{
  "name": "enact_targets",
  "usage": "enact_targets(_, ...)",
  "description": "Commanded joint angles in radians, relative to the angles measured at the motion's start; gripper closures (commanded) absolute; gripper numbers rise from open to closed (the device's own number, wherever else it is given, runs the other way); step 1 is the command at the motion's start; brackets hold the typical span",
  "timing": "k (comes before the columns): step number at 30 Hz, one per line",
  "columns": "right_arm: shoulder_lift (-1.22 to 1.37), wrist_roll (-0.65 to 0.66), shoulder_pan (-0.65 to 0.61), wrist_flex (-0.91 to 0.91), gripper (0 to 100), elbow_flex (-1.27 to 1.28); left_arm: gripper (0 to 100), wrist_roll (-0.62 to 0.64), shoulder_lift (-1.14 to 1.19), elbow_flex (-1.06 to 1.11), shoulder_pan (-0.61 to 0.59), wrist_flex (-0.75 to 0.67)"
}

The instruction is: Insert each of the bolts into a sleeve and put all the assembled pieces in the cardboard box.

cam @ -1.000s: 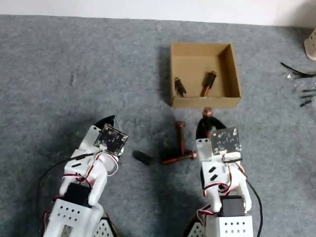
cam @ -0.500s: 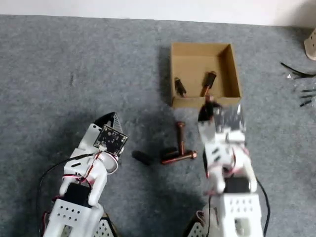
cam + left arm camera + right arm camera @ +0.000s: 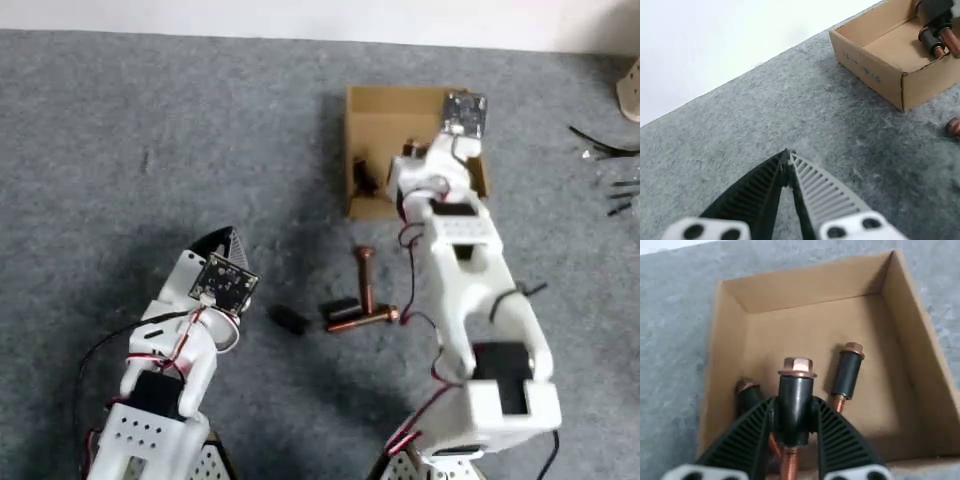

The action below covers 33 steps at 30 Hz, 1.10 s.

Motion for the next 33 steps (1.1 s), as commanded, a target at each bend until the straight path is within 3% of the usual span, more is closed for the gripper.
enact_targets(1,0.035,-0.037,0.025,-0.033,99.4,-0.102,99,-0.002,-0.007,0.025,0.016,-0.028)
enact_targets(17,0.084,-0.080,0.045,-0.031,98.8,-0.101,99,-0.003,-0.007,0.025,0.022,-0.028)
enact_targets(24,0.116,-0.078,0.045,-0.025,81.4,-0.099,99,-0.003,-0.007,0.025,0.022,-0.028)
enact_targets(29,0.094,-0.078,0.045,-0.024,80.7,-0.096,99,-0.003,-0.007,0.025,0.022,-0.028)
enact_targets(33,-0.058,-0.077,0.038,0.090,80.7,-0.044,99,-0.003,-0.007,0.025,0.022,-0.028)
